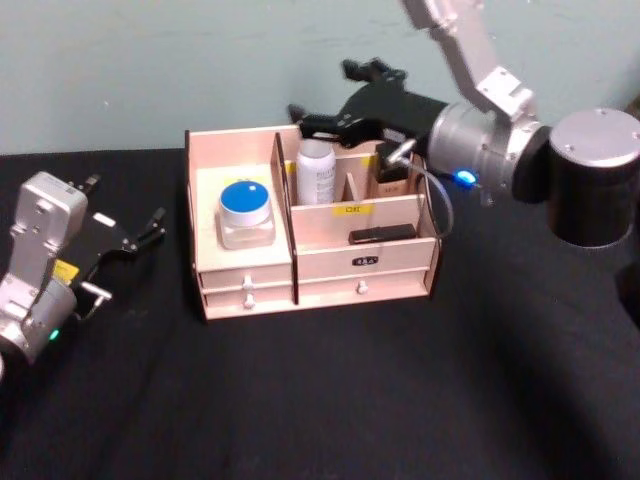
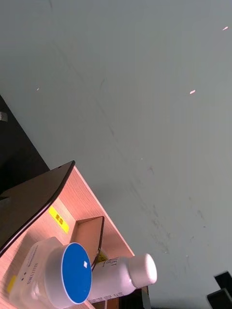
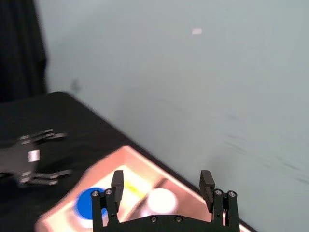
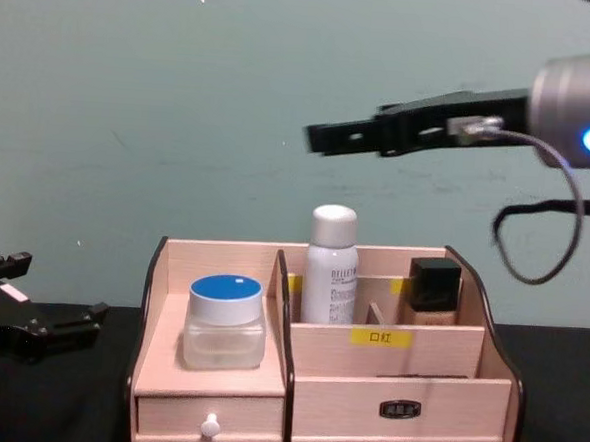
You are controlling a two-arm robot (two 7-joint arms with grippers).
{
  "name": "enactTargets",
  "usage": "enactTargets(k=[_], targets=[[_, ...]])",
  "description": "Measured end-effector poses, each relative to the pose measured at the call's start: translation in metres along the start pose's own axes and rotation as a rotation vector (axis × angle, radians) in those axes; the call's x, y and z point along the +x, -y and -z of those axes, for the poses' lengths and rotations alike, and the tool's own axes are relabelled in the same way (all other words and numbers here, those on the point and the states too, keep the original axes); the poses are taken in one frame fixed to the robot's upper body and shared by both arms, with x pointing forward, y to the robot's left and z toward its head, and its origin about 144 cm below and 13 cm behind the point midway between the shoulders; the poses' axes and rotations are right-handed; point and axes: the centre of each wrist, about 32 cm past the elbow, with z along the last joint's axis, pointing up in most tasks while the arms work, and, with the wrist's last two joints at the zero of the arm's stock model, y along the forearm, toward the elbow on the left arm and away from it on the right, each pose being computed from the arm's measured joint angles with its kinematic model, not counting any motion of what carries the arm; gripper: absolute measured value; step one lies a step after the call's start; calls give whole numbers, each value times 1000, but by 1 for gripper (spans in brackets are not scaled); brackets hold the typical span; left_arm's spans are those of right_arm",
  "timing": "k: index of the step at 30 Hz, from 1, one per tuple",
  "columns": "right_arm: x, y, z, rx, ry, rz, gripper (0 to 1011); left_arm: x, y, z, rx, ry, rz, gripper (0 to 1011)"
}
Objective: Pick up the facial cleanser and watermelon frost from the table and place them into the tiered storage box.
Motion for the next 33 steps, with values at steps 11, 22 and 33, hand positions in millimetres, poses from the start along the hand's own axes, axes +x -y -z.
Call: enactTargets(k=[11, 22, 33], targets=[[30, 23, 26, 10, -69, 209, 1002, 0, 0, 0, 0, 0, 0, 1010], [52, 36, 55, -23, -122, 329, 1002, 0, 0, 0, 0, 0, 0, 1010], [60, 37, 72, -68, -118, 387, 1002, 0, 0, 0, 0, 0, 0, 1009]])
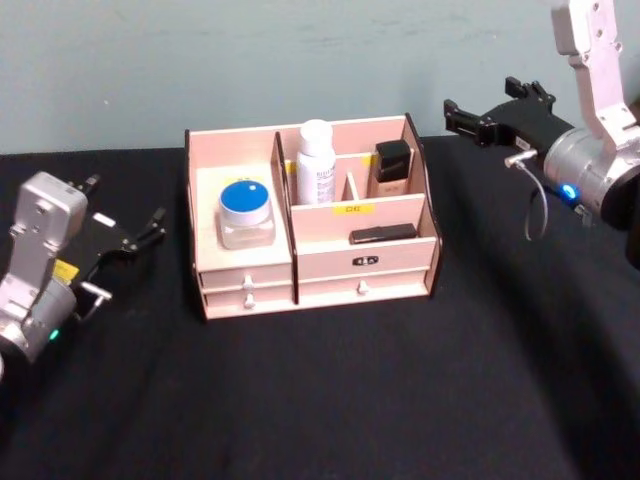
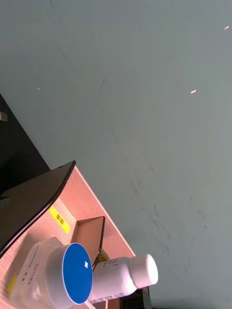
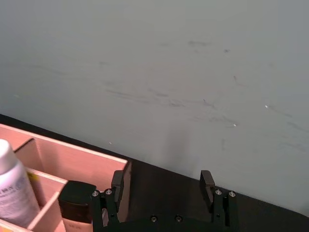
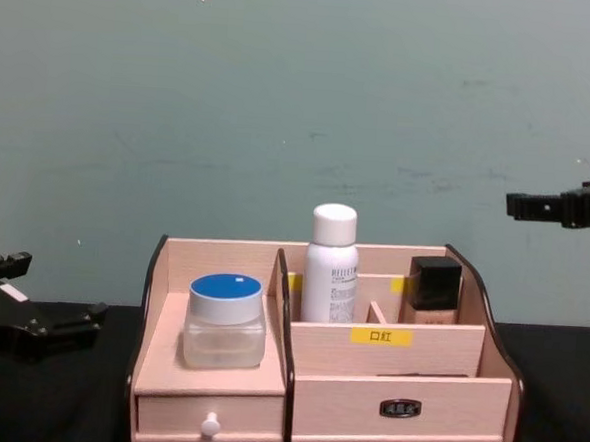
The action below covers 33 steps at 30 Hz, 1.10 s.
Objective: Pick up the facial cleanser and watermelon frost from the table and place them into the tiered storage box.
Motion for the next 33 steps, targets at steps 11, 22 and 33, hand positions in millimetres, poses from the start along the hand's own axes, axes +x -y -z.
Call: enactTargets(k=[11, 22, 33], targets=[[-1, 0, 11, -31, 3, 31, 1002, 0, 0, 0, 0, 0, 0, 1010], [-1, 0, 11, -33, 5, 31, 1003, 0, 0, 0, 0, 0, 0, 1010], [-1, 0, 10, -32, 5, 29, 1003, 0, 0, 0, 0, 0, 0, 1010]])
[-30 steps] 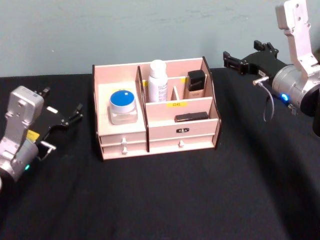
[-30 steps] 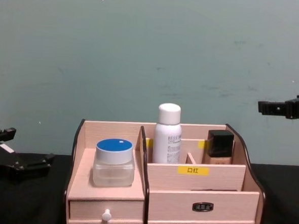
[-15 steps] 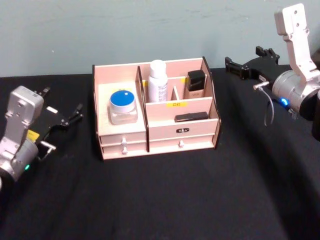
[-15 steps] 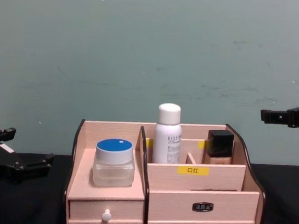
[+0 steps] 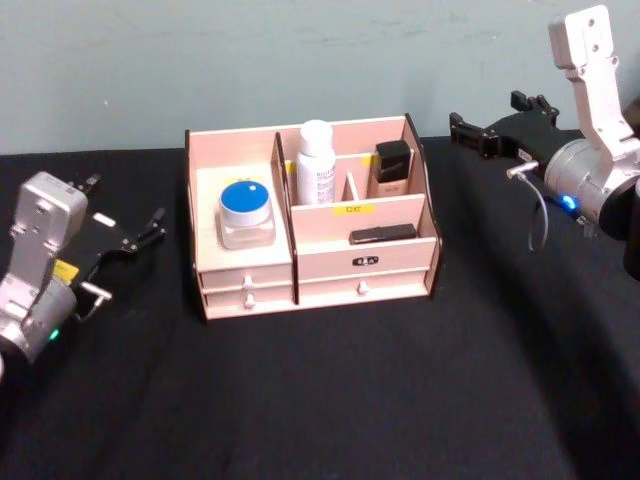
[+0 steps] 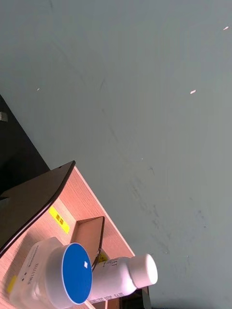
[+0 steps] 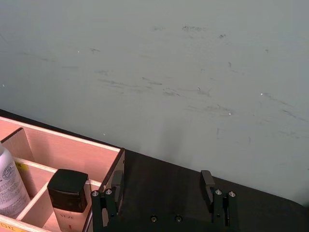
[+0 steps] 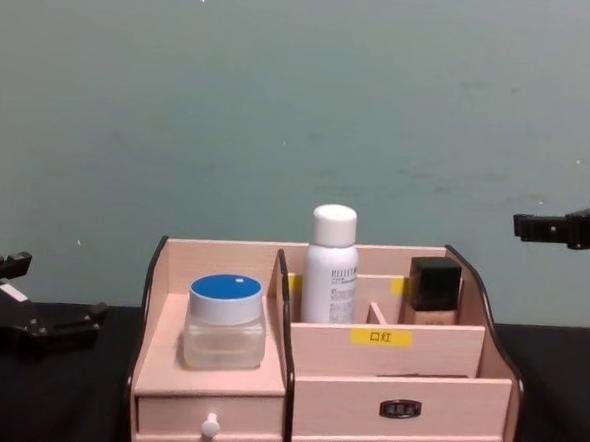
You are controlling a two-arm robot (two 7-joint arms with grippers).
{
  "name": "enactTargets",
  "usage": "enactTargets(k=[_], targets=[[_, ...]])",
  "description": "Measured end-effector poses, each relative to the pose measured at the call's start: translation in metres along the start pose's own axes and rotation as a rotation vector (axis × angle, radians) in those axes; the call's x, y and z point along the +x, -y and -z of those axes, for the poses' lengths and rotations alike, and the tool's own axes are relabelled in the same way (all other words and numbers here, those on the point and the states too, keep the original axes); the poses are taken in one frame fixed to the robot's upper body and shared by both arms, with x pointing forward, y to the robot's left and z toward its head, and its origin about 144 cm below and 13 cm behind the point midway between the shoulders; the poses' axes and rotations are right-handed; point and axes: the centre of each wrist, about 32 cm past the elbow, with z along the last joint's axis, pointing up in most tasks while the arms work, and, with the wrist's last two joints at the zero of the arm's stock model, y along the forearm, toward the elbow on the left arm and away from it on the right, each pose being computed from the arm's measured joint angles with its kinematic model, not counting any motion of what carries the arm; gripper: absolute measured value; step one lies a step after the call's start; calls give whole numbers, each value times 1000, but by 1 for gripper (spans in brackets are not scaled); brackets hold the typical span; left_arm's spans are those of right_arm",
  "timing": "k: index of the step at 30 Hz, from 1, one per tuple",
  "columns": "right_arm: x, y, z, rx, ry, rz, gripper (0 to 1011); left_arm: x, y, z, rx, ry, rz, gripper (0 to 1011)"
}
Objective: Pick up the facial cleanser and watermelon frost from the table and place them into the tiered storage box.
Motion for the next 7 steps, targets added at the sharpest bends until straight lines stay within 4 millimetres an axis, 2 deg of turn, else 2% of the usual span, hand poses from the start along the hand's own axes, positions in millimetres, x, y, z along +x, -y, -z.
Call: enactTargets(k=[7], targets=[[0, 0, 0, 1, 0, -1, 1002, 0, 0, 0, 0, 0, 0, 1010]])
